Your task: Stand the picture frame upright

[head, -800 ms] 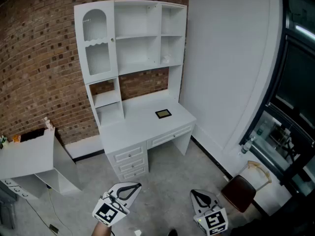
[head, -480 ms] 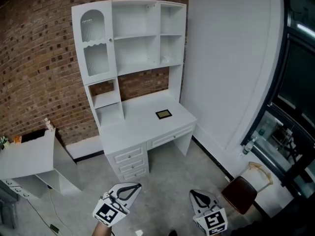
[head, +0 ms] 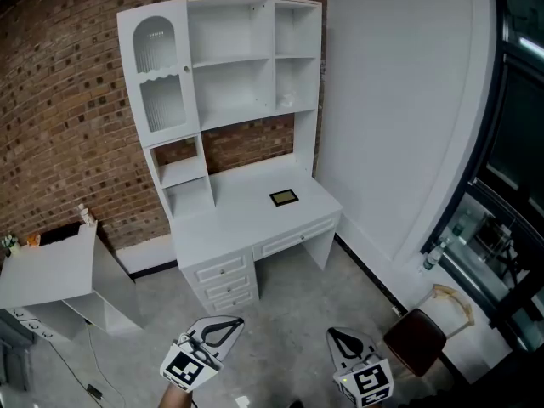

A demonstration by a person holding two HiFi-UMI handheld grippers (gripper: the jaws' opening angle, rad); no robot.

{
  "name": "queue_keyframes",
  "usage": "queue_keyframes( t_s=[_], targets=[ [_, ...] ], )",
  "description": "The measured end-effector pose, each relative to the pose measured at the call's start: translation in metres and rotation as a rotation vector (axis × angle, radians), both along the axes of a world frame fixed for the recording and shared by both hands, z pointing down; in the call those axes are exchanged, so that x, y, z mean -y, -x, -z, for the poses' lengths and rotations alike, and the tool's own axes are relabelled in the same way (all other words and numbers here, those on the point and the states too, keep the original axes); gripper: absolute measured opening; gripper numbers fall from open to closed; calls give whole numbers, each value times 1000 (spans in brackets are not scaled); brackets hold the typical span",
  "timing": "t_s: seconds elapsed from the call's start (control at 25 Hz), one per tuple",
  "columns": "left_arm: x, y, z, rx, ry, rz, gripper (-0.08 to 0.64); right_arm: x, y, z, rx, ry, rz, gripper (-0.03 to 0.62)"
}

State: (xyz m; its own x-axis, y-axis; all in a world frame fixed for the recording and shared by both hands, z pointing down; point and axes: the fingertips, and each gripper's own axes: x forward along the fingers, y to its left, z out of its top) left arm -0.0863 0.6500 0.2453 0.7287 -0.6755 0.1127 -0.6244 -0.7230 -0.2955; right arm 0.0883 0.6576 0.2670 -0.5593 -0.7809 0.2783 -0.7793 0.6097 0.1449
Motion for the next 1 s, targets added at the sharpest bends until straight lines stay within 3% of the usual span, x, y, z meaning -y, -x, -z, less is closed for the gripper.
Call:
queue_keyframes(
  t_s=[0.6,1.0],
  targets=[
    [66,-76,1,27,12,27,6,78,-72,-10,56,10,41,3],
    [184,-87,-21,17,6,-21,6,186,-80,-26,28,17,8,3]
  ],
)
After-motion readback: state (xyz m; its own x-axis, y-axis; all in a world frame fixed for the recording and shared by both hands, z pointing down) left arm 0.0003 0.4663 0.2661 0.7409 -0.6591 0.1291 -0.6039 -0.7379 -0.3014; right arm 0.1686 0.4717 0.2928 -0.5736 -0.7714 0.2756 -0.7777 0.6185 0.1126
